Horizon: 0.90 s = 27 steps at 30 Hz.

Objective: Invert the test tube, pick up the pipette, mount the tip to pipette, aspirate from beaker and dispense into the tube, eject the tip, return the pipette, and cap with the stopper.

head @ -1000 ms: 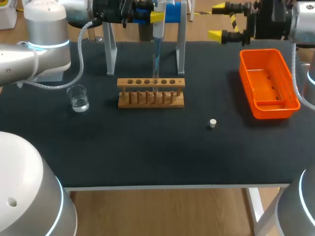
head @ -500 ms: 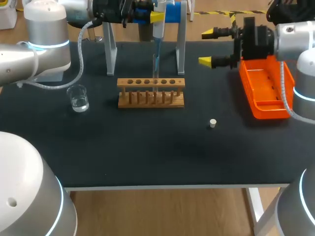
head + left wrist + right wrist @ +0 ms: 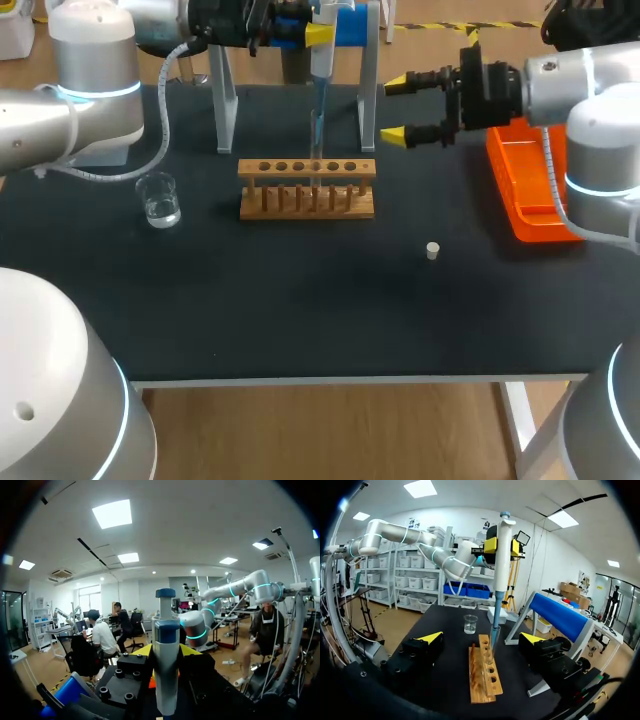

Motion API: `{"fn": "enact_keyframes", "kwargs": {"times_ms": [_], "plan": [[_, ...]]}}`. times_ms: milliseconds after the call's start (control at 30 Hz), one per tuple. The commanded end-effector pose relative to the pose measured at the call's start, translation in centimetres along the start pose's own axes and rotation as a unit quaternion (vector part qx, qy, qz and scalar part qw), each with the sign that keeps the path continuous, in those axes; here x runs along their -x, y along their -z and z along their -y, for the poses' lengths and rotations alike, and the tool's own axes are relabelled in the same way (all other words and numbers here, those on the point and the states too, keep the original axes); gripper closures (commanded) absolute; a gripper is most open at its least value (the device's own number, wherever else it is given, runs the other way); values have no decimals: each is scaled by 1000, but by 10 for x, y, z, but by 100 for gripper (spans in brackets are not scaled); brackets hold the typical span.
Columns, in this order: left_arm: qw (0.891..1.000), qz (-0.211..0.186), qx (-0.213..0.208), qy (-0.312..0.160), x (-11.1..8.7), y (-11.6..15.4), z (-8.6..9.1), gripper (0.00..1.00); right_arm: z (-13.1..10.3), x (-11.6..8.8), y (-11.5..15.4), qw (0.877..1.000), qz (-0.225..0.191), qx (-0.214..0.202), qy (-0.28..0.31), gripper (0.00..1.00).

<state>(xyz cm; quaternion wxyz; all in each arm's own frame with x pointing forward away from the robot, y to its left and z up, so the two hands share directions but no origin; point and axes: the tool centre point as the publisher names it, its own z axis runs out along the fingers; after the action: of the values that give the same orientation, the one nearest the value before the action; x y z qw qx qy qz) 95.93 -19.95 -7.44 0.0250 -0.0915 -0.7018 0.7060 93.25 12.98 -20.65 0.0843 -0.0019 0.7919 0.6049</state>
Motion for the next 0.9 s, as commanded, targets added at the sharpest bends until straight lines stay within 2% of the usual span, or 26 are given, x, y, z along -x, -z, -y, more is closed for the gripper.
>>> {"fn": "enact_keyframes", "kwargs": {"times_ms": [33,400,900], "plan": [[1000,-2,0,0,1,1,1,100,8,12,-16,1000,-12,-2,-3,0],[1000,-2,0,0,1,1,1,100,24,26,-48,999,-40,-23,-5,0],[1000,-2,0,0,1,1,1,100,41,34,-75,997,-60,-50,-7,0]]}}
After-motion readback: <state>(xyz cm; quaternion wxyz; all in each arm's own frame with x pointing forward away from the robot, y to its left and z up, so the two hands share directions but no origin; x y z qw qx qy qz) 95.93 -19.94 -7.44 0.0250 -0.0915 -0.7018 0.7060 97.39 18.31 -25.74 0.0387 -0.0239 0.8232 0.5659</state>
